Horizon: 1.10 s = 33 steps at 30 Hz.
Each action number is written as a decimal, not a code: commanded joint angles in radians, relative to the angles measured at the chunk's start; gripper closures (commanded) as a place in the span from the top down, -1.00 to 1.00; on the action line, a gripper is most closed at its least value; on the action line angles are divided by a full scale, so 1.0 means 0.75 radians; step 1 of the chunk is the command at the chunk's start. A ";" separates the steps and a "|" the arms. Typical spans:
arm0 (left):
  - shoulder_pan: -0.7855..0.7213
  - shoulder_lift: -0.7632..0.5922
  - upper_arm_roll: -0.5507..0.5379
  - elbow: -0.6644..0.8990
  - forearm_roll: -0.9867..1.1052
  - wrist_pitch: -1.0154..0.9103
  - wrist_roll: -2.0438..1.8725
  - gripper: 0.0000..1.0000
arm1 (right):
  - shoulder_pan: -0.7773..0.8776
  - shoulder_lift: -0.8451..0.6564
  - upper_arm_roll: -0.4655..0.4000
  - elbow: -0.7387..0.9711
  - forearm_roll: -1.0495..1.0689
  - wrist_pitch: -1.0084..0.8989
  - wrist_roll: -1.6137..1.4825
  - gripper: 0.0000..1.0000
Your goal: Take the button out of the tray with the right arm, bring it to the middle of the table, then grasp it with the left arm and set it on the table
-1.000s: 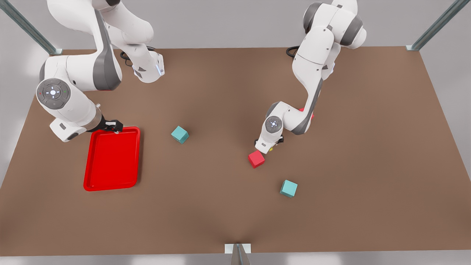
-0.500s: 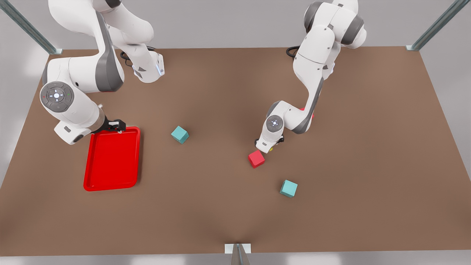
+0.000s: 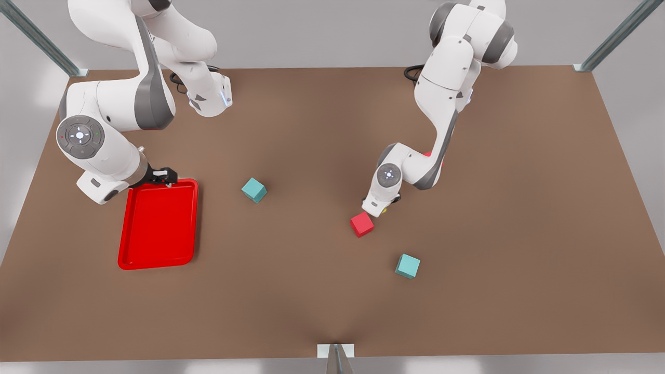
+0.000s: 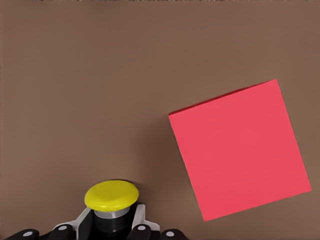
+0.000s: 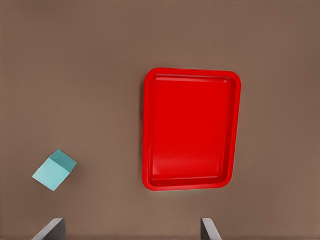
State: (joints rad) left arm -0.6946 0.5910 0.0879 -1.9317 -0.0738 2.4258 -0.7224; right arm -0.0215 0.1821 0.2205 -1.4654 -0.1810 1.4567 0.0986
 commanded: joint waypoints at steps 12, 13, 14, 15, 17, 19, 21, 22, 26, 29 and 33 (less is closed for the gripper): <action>0.014 -0.003 0.004 0.048 0.000 -0.072 0.016 -0.05 | 0.002 -0.001 0.001 -0.001 0.002 -0.003 -0.025 1.00; 0.014 -0.005 0.008 0.050 0.000 -0.072 0.016 -0.05 | 0.002 -0.001 0.001 -0.001 0.002 -0.003 -0.025 1.00; 0.014 -0.015 0.010 0.050 0.000 -0.072 0.016 -0.05 | 0.002 -0.001 0.001 -0.001 0.000 -0.003 -0.025 1.00; 0.014 -0.037 0.026 0.052 0.000 -0.091 0.016 -0.05 | 0.002 -0.001 0.001 -0.001 0.000 -0.003 -0.025 1.00; 0.012 -0.064 0.049 0.103 0.002 -0.166 0.018 -0.05 | 0.002 -0.001 0.001 -0.001 0.000 -0.003 -0.025 1.00; 0.010 -0.093 0.079 0.105 0.002 -0.191 0.016 -0.05 | 0.004 -0.001 0.001 -0.001 0.000 -0.003 -0.025 1.00; 0.006 -0.105 0.104 0.127 0.002 -0.236 0.006 -0.04 | 0.002 -0.001 0.001 -0.003 0.000 -0.003 -0.025 1.00; -0.033 -0.117 0.167 0.127 0.006 -0.256 -0.029 -0.04 | 0.004 0.001 0.001 -0.001 0.000 -0.003 -0.025 1.00; -0.397 -0.097 0.541 0.252 0.223 -0.565 -0.652 -0.04 | 0.006 0.007 0.001 -0.001 0.000 -0.001 -0.023 1.00; -0.438 -0.056 0.539 0.281 0.503 -0.737 -1.286 -0.04 | 0.027 0.017 0.001 0.003 -0.002 -0.003 -0.029 1.00; -0.483 0.012 0.539 0.338 0.775 -0.933 -1.919 -0.04 | 0.014 0.017 -0.001 0.029 0.121 -0.003 -0.025 1.00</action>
State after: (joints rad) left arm -1.0529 0.5917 0.4919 -1.6869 0.3708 1.9230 -1.1439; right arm -0.0064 0.1953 0.2193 -1.4455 -0.1215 1.4549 0.0828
